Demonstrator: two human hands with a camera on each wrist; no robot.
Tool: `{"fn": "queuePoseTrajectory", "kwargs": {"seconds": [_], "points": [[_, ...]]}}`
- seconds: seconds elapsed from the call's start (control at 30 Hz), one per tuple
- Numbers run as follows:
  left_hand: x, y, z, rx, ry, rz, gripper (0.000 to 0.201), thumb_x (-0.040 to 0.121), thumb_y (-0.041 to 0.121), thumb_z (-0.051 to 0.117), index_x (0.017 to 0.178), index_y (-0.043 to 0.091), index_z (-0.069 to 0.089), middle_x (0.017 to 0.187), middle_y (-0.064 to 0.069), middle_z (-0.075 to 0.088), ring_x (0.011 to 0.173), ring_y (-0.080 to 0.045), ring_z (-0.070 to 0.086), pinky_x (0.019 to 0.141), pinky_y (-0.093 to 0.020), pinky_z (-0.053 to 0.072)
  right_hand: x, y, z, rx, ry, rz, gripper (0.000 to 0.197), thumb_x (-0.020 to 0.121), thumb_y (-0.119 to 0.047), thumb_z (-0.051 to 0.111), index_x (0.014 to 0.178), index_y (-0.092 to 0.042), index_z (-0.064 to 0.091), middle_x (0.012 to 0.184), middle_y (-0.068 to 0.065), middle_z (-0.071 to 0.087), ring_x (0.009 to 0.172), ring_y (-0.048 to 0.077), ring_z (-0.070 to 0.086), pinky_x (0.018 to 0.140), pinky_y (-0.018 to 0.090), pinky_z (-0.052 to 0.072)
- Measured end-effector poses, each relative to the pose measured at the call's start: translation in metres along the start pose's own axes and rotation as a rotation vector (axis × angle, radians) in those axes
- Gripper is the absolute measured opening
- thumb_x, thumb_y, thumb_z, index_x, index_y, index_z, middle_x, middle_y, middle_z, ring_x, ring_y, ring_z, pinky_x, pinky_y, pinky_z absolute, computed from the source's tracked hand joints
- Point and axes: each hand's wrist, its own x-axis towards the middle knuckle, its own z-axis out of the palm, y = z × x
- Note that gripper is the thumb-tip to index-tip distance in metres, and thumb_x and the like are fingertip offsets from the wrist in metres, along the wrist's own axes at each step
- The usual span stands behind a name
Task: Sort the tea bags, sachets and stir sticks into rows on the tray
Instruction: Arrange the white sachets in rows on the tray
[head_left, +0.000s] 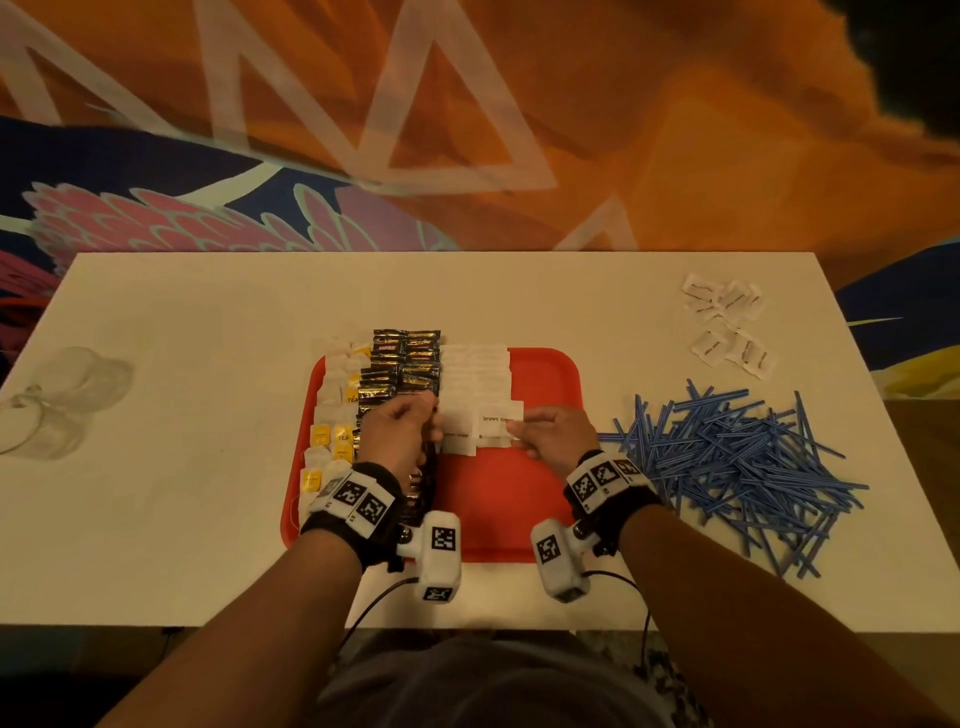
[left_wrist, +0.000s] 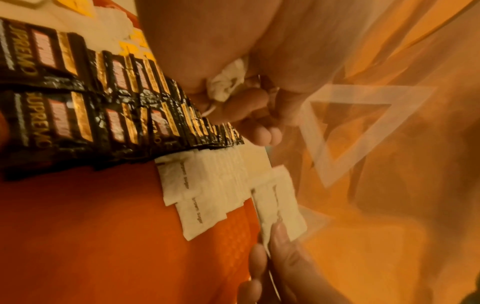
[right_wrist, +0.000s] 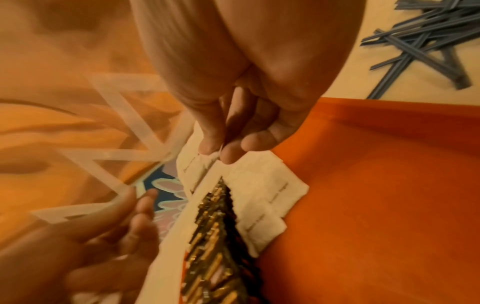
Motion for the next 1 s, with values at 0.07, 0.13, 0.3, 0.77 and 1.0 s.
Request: {"fn": "queuePoseTrajectory", "kwargs": {"seconds": [0.07,0.13,0.3,0.77,1.0], "points": [[0.0,-0.005,-0.007,0.005,0.001,-0.028,0.016,0.099,0.028,0.06,0.097,0.016,0.07,0.072,0.003,0.069,0.063,-0.013,0.059,0.044,-0.023,0.037,0.005,0.012,-0.002,-0.042,0.0,0.03,0.027,0.083,-0.017,0.077,0.106,-0.008,0.067,0.085,0.004,0.072,0.064,0.007,0.067,0.054,0.015,0.051],[0.001,-0.01,-0.016,0.02,0.013,-0.053,0.015,0.099,0.029,0.06,0.101,0.016,0.068,0.077,0.002,0.07,0.065,-0.013,0.061,0.043,-0.022,0.037,0.011,0.024,0.001,-0.098,-0.008,0.062,0.027,0.083,-0.019,0.077,0.106,-0.01,0.067,0.086,0.002,0.072,0.069,0.008,0.068,0.061,0.018,0.054],[-0.001,-0.017,-0.036,0.03,0.034,-0.087,0.016,0.099,0.027,0.059,0.106,0.016,0.067,0.08,0.001,0.07,0.064,-0.01,0.06,0.045,-0.021,0.038,0.023,0.044,0.018,-0.159,-0.003,0.122,0.031,0.08,-0.024,0.08,0.108,-0.013,0.07,0.084,-0.001,0.074,0.077,0.012,0.072,0.082,0.035,0.059],[0.012,-0.027,-0.067,0.048,0.05,-0.106,0.016,0.1,0.027,0.057,0.103,0.016,0.068,0.077,0.003,0.069,0.066,-0.012,0.059,0.05,-0.025,0.039,0.036,0.046,0.048,-0.509,0.192,0.106,0.018,0.087,-0.034,0.069,0.092,-0.02,0.059,0.093,-0.001,0.063,0.069,0.008,0.051,0.051,0.02,0.03],[0.01,-0.029,-0.066,0.031,0.056,-0.12,0.015,0.099,0.025,0.059,0.103,0.015,0.069,0.077,0.001,0.069,0.065,-0.013,0.059,0.05,-0.025,0.038,0.028,0.046,0.054,-0.733,0.127,-0.334,0.014,0.087,-0.015,0.063,0.094,-0.021,0.053,0.097,-0.003,0.052,0.097,0.018,0.049,0.083,0.031,0.043]]}}
